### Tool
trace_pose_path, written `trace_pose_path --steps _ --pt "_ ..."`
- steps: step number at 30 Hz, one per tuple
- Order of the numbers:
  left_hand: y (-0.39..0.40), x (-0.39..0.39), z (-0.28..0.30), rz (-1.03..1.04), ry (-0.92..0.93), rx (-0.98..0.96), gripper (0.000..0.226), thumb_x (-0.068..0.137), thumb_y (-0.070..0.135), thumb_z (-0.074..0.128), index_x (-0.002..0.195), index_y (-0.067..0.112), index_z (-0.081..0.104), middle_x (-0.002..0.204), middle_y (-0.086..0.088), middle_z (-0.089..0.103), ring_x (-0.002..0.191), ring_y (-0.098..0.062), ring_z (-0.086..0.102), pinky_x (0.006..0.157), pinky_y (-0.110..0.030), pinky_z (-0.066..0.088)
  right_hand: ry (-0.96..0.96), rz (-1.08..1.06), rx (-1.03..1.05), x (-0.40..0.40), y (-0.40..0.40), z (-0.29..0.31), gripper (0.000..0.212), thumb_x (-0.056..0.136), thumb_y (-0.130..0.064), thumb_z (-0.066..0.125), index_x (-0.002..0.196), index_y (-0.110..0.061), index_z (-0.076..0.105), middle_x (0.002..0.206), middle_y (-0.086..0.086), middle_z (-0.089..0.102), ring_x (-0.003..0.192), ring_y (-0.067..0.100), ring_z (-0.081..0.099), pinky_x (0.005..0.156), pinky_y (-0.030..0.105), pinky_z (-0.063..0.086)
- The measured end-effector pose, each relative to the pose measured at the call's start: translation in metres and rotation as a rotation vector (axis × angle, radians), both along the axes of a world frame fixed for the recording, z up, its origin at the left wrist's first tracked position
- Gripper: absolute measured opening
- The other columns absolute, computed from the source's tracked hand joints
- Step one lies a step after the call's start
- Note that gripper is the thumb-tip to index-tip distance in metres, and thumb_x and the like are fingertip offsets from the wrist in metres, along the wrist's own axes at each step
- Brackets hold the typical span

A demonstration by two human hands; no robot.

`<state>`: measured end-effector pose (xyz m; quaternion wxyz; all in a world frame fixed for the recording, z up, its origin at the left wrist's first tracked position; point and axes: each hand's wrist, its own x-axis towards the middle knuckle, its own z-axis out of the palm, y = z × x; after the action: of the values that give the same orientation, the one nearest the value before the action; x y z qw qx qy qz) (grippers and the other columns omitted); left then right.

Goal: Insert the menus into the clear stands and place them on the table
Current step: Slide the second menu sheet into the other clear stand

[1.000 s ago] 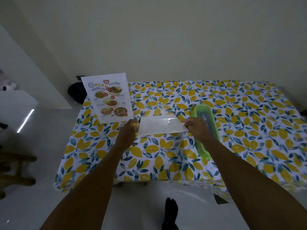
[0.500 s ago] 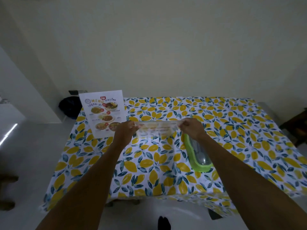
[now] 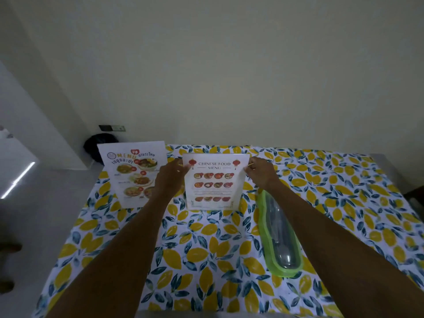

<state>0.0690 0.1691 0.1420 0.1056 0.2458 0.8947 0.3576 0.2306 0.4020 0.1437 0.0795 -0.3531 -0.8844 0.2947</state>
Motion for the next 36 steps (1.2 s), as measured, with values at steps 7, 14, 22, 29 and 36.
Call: trace_pose_path --steps 7,14,22,29,36 --pt "0.002 -0.003 0.002 -0.024 -0.054 -0.041 0.053 0.091 0.038 0.065 0.136 0.014 0.054 0.127 -0.007 0.067 0.113 -0.025 0.064 0.093 -0.034 0.046 0.041 -0.019 -0.171 -0.008 0.008 -0.01 0.03 0.092 -0.029 0.059 0.118 -0.014 0.062 0.111 0.01 0.072 0.09 0.025 0.067 0.078 0.042 0.058" --pt "-0.003 0.008 0.01 -0.179 -0.104 -0.092 0.073 0.089 0.031 0.07 0.149 0.013 0.033 0.145 -0.009 0.053 0.128 -0.029 0.053 0.102 -0.035 0.04 -0.04 0.041 -0.199 -0.01 0.003 -0.004 0.047 0.092 -0.024 0.061 0.137 -0.014 0.05 0.131 0.008 0.064 0.109 0.031 0.065 0.07 0.033 0.053" --pt "-0.01 0.011 0.014 -0.31 -0.114 -0.102 0.073 0.088 0.025 0.072 0.148 0.014 0.031 0.139 -0.007 0.058 0.127 -0.026 0.056 0.092 -0.025 0.037 -0.06 -0.044 -0.293 -0.014 -0.012 0.004 0.047 0.09 -0.026 0.062 0.134 -0.013 0.048 0.133 0.012 0.059 0.106 0.034 0.064 0.079 0.05 0.06" --pt "-0.034 0.012 0.013 -0.305 0.026 -0.192 0.077 0.086 0.053 0.064 0.147 0.015 0.035 0.148 -0.01 0.048 0.133 -0.031 0.049 0.108 -0.044 0.04 -0.187 0.057 -0.045 -0.004 -0.036 0.018 0.059 0.092 -0.033 0.06 0.142 -0.009 0.039 0.14 0.015 0.054 0.125 0.034 0.053 0.096 0.038 0.045" --pt "-0.102 0.005 0.023 -0.207 0.41 -0.431 0.081 0.089 0.07 0.04 0.147 0.014 0.038 0.156 -0.009 0.037 0.144 -0.026 0.032 0.115 -0.049 0.025 -0.349 0.259 0.246 -0.01 -0.11 0.036 0.071 0.094 -0.049 0.049 0.149 -0.01 0.027 0.144 0.02 0.044 0.13 0.042 0.043 0.104 0.05 0.041"
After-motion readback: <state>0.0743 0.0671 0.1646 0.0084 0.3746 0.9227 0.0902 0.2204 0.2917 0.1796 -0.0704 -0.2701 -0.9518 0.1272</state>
